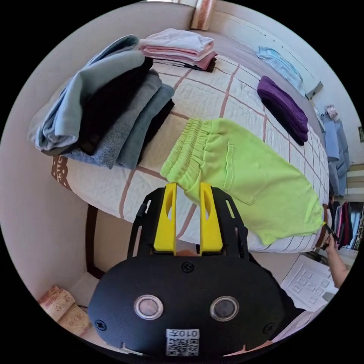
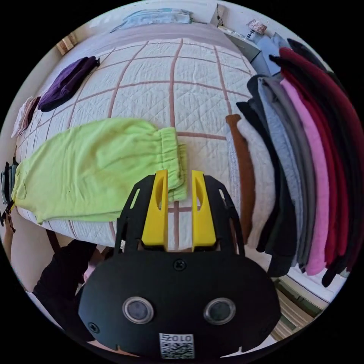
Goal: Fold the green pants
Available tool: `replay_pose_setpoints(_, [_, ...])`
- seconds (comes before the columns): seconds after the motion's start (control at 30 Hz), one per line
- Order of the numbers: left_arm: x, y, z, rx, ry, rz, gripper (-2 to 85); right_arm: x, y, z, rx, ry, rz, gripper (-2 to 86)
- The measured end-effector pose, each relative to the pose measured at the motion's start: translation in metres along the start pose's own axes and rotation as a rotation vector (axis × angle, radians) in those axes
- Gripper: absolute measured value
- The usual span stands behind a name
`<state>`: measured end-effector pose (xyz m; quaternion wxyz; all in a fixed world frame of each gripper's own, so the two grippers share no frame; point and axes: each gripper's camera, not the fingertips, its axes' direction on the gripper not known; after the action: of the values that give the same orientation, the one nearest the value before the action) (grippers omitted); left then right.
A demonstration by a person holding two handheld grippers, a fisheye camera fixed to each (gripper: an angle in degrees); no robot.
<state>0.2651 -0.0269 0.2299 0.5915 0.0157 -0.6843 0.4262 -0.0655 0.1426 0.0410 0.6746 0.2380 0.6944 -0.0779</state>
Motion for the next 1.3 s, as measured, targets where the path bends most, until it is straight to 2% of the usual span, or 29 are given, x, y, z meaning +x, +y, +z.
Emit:
replay_pose_setpoints(0.07, [0.017,0.006,0.005,0.009,-0.075,0.046,5.2,-0.003,-0.005,-0.019,0.063,0.008,-0.027,10.4])
replay_pose_setpoints(0.17, [0.025,0.013,0.01,0.045,-0.263,-0.038,2.3,-0.034,-0.027,-0.038,0.131,-0.184,-0.285,11.0])
replay_pose_setpoints(0.2, [0.026,0.014,0.011,0.048,-0.27,-0.036,2.1,-0.053,-0.04,-0.041,0.126,-0.226,-0.404,11.2])
replay_pose_setpoints(0.3, [0.046,0.012,0.017,0.139,-0.13,0.085,2.9,-0.104,-0.07,-0.035,0.125,-0.217,-0.653,11.5])
replay_pose_setpoints(0.4, [0.087,-0.012,0.037,0.16,-0.131,0.268,5.6,-0.144,-0.103,-0.012,0.027,-0.176,-0.805,11.7])
replay_pose_setpoints(0.5, [0.131,-0.052,0.077,0.084,-0.107,0.488,7.6,-0.167,-0.125,0.011,-0.094,-0.188,-0.89,11.8])
replay_pose_setpoints(0.6, [0.179,-0.086,0.121,-0.021,-0.108,0.734,9.2,-0.179,-0.132,0.026,-0.172,-0.213,-0.919,10.9])
replay_pose_setpoints(0.67, [0.212,-0.102,0.148,-0.05,-0.179,0.901,9.7,-0.186,-0.128,0.029,-0.195,-0.207,-0.951,8.7])
replay_pose_setpoints(0.77, [0.236,-0.118,0.175,-0.083,-0.22,1.008,9.6,-0.192,-0.118,0.017,-0.176,-0.161,-0.969,4.0])
replay_pose_setpoints(0.97, [0.241,-0.118,0.238,-0.294,-0.192,1.095,6.6,-0.183,-0.071,-0.024,-0.033,-0.166,-0.935,2.2])
replay_pose_setpoints(1.13, [0.233,-0.089,0.235,-0.219,-0.23,1.045,2.1,-0.182,-0.013,-0.043,-0.009,-0.205,-0.878,2.6])
replay_pose_setpoints(1.3, [0.226,-0.032,0.213,-0.178,-0.264,1.016,0.4,-0.184,0.034,-0.036,-0.102,-0.212,-0.824,2.5])
